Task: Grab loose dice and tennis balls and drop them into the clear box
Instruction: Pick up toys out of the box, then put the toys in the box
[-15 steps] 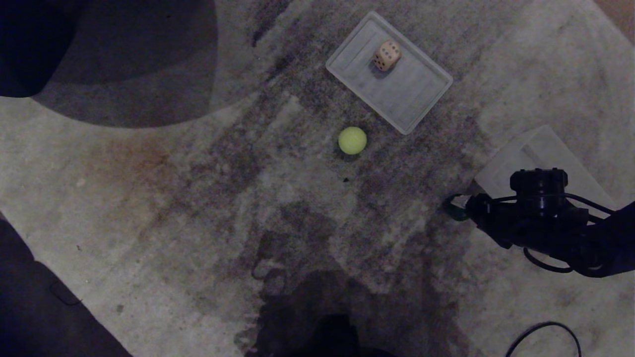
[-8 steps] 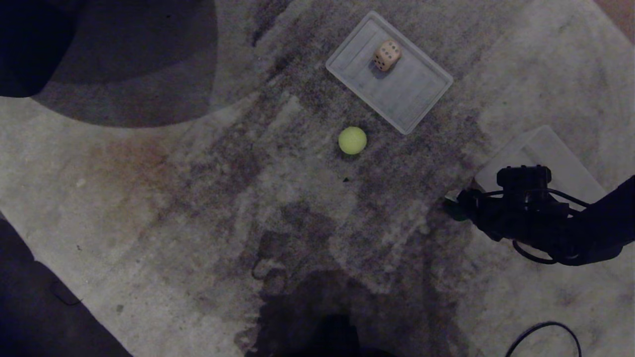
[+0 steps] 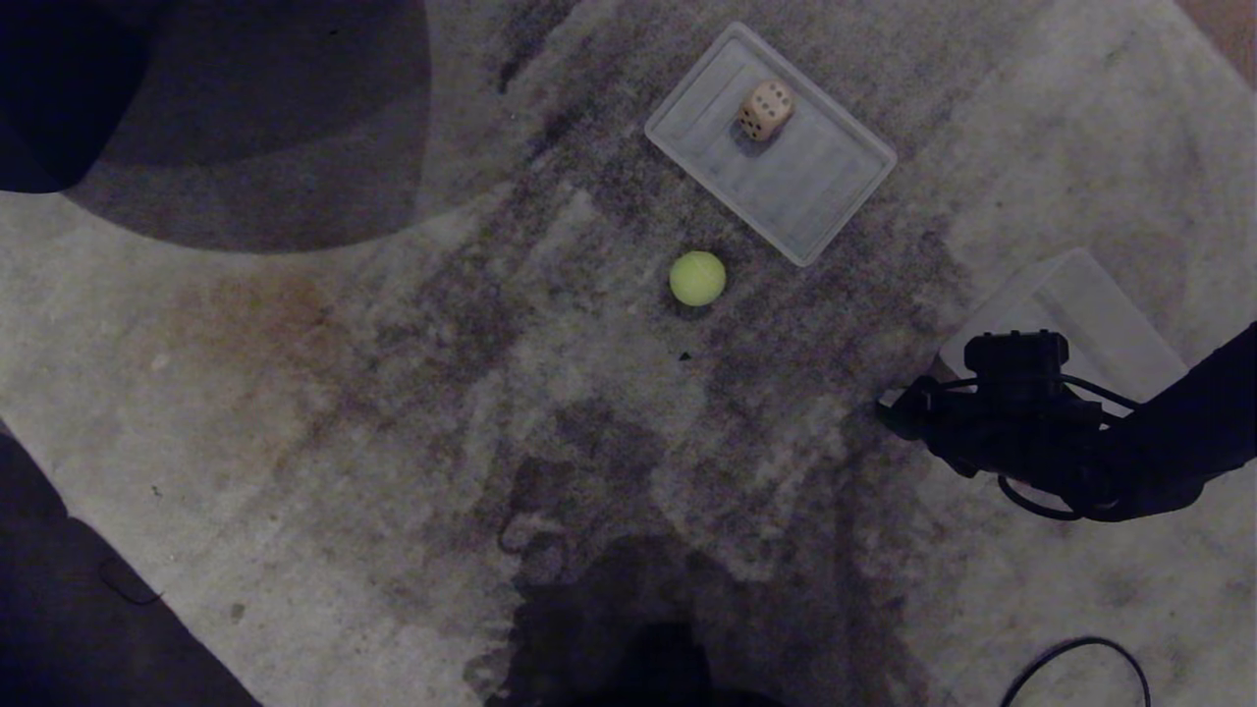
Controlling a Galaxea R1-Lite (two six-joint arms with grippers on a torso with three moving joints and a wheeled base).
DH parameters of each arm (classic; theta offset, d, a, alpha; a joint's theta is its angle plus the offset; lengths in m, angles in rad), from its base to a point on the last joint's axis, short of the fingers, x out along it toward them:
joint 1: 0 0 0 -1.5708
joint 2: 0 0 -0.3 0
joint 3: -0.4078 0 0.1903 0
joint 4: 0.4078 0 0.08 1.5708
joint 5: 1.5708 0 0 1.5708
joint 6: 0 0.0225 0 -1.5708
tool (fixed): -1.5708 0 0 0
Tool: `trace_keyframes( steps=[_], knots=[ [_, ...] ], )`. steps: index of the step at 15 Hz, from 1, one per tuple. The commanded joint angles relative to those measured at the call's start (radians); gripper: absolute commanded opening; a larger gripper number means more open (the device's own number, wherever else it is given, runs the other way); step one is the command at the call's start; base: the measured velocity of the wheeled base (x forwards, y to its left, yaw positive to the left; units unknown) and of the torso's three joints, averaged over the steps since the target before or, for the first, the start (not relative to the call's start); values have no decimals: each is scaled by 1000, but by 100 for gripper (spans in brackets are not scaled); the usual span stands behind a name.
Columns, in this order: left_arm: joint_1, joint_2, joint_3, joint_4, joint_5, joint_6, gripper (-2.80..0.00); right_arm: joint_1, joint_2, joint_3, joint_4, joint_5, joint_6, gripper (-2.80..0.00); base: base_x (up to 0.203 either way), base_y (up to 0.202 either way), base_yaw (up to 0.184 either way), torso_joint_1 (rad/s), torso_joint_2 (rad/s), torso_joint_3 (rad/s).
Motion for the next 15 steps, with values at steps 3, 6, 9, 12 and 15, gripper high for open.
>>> trace_keyframes(
  steps=[3,6,9,12,15],
  knots=[
    [0,1,2,0,0,0,-280,2,-154,50,23,1,-9,-280,0,0,0,0,0,0],
    [0,1,2,0,0,0,-280,-2,-384,169,119,3,-107,-280,0,0,0,0,0,0],
    [0,1,2,0,0,0,-280,-2,-676,324,236,4,-245,-280,0,0,0,0,0,0],
    [0,1,2,0,0,0,-280,-5,-1002,495,373,3,-397,-280,0,0,0,0,0,0],
    [0,1,2,0,0,0,-280,-40,-1237,603,556,-1,-512,-280,0,0,0,0,0,0]
  ],
)
